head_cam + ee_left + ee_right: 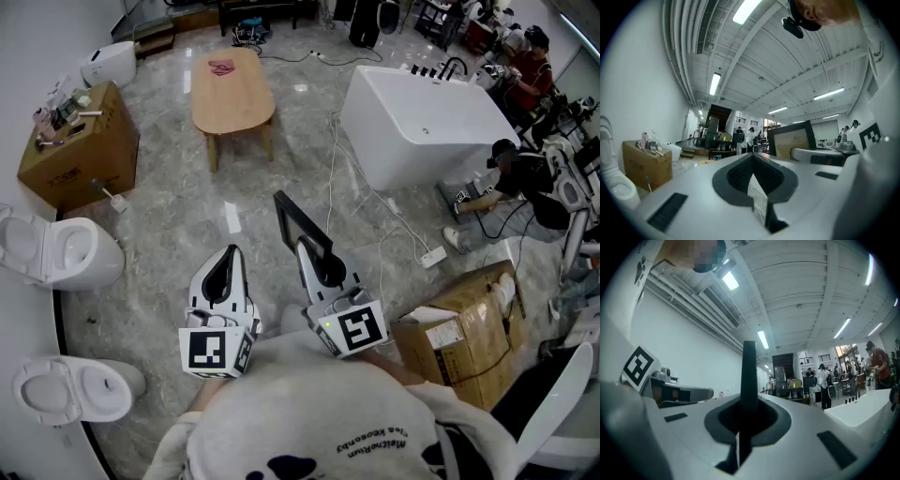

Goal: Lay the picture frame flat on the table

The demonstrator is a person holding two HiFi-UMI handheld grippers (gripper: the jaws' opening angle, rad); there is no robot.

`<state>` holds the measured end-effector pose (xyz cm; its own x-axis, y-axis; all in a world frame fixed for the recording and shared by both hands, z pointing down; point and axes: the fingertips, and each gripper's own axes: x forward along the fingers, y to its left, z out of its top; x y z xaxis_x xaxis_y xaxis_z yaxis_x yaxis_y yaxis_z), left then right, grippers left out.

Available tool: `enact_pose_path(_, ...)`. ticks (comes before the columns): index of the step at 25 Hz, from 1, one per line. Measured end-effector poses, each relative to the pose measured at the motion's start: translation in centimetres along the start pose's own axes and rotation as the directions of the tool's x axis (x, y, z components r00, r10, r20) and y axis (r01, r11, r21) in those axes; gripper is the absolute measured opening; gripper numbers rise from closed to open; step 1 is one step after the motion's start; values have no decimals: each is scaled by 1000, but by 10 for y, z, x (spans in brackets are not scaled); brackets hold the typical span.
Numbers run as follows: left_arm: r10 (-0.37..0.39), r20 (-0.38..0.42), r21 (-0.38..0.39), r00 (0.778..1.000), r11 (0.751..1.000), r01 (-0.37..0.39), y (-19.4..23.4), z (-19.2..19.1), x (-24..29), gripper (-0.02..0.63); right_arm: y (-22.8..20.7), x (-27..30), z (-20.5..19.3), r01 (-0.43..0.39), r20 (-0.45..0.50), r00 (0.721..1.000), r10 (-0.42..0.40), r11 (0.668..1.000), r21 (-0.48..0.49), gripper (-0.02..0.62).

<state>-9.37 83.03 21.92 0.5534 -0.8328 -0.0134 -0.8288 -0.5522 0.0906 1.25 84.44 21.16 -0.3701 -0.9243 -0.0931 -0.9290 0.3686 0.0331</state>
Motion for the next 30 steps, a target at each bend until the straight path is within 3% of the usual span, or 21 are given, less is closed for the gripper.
enact_pose_path(14, -12, -33, -43, 999, 999, 11, 31, -14, 54, 8, -24, 60, -16, -17, -12, 1000, 17, 999, 41, 18)
enact_pose_path(30, 73, -20, -27, 997, 997, -73, 98, 6, 244, 8, -144, 231, -28, -117, -2, 993, 117, 990, 84, 18)
